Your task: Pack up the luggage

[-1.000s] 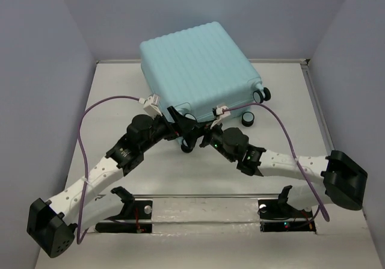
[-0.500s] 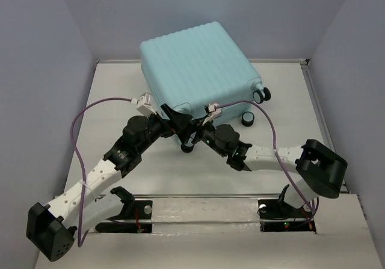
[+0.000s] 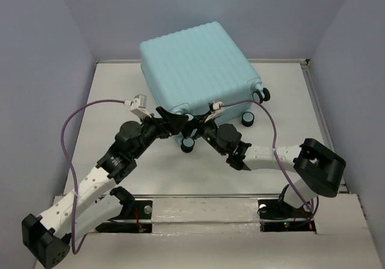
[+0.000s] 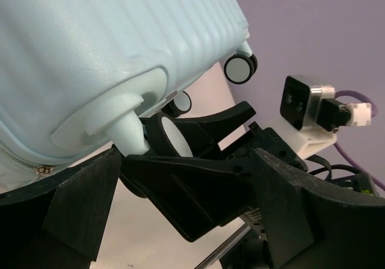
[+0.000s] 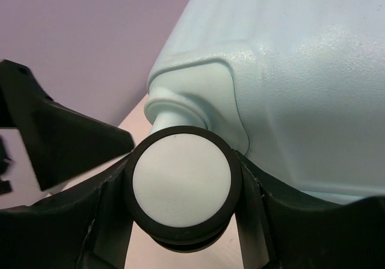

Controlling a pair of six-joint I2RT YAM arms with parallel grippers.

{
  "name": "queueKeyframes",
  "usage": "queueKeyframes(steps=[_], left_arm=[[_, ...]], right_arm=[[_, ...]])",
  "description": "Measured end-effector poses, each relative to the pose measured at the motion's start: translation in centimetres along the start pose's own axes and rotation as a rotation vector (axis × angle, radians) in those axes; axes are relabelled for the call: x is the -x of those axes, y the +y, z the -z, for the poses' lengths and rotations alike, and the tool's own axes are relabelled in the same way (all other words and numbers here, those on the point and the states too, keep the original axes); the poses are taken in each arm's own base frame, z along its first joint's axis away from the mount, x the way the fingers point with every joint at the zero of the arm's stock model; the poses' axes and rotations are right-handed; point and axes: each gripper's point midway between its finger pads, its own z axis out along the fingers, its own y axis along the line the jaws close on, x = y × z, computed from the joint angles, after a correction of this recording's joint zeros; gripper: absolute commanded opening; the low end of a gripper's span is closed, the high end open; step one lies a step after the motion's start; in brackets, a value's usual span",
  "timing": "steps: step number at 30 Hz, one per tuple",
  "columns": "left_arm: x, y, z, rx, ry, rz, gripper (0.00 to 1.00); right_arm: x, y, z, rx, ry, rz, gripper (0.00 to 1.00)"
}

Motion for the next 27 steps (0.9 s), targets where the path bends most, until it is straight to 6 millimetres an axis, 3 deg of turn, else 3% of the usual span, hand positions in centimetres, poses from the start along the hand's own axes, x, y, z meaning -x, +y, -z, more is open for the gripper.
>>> queueKeyframes(steps=[1,3,5,8,11,12,16,20,27], left_arm=[[0.3,-0.1,0.5,0.003,-0.014,-0.006,0.90],[1.4,-0.4,1.6,-0.003,-0.057,-0.014,0.77],[2.6,-0.7,3.1,-0.018,-0.121,-0.019,0.71],[2.5,0.7,4.6,-0.001,-0.170,-0.018,0.61],[-0.1,4.1,4.4,0.068,-0.128,-0.027,0.57],[-2.1,6.2,4.1,0.113,-0.081,-0.041,0.56],[-6.7,11.2,3.6,0.228,0.046,-0.098,0.52],[-8.1,12.9,2.5,0.267,0.092,-0.157,0.52],[-7.2,12.7,0.3,0.237,0.039,-0.235,0.51]], right_arm=[[0.0,-0.1,0.0,-0.004,-0.001,0.006,0.33],[-0.2,-0.2,0.0,-0.006,0.002,0.011,0.28],[-0.2,-0.2,0.0,-0.008,0.001,0.018,0.21],[-0.2,-0.3,-0.1,-0.009,0.002,0.037,0.15],[-0.1,-0.3,-0.1,-0.015,0.011,0.072,0.09],[0.0,-0.3,-0.1,-0.016,0.014,0.083,0.08],[0.0,-0.4,0.0,-0.020,0.027,0.118,0.07],[0.1,-0.4,0.0,-0.022,0.036,0.142,0.07],[0.1,-0.4,0.0,-0.028,0.057,0.185,0.07]])
